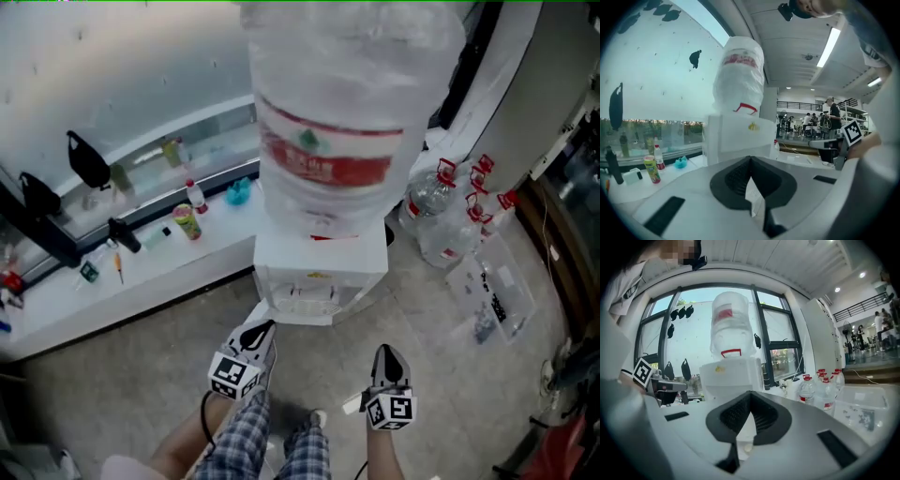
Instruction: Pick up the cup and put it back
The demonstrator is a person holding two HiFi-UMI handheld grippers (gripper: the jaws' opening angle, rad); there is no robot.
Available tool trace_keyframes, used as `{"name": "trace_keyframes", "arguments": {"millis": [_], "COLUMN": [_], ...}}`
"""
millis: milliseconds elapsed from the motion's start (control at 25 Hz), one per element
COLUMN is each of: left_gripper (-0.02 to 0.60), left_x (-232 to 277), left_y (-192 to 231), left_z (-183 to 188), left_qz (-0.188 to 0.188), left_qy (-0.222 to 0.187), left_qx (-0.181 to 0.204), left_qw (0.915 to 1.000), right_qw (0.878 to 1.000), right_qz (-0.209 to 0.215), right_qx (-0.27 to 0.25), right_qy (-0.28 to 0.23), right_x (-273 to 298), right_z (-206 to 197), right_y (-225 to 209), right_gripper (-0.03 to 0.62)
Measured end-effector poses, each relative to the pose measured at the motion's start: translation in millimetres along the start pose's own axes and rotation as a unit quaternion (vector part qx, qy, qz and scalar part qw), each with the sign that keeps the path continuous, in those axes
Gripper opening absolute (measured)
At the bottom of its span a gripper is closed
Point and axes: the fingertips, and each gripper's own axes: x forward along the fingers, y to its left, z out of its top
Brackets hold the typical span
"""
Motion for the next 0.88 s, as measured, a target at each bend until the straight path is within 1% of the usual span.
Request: {"name": "trace_keyframes", "arguments": {"millis": [120, 200, 360, 480, 640, 760, 880], "left_gripper": [0.025, 0.025, 0.025, 0.025, 0.025, 0.025, 0.025], "left_x": [-31, -46, -68, -82, -93, -99, -103], "left_y": [3, 4, 5, 3, 2, -3, -7], "left_z": [69, 105, 167, 202, 229, 244, 260], "left_qz": [0.014, 0.023, 0.036, 0.044, 0.051, 0.049, 0.048], "left_qy": [-0.008, -0.016, -0.038, -0.054, -0.067, -0.076, -0.091], "left_qx": [0.004, 0.005, 0.014, 0.024, 0.015, 0.023, 0.023], "left_qw": [0.9999, 0.9996, 0.9985, 0.9973, 0.9963, 0.9957, 0.9944], "right_qw": [1.000, 1.000, 0.999, 0.997, 0.995, 0.994, 0.993], "right_qz": [-0.008, -0.009, -0.013, -0.021, -0.023, -0.028, -0.029], "right_qx": [-0.001, -0.004, -0.015, -0.029, -0.046, -0.051, -0.050], "right_qy": [-0.009, -0.019, -0.046, -0.067, -0.084, -0.095, -0.106], "right_x": [-22, -35, -52, -62, -74, -83, -94], "right_z": [70, 110, 179, 220, 255, 269, 276], "right_y": [10, 16, 23, 22, 23, 25, 24], "right_gripper": [0.017, 0.017, 0.017, 0.017, 0.017, 0.018, 0.017]}}
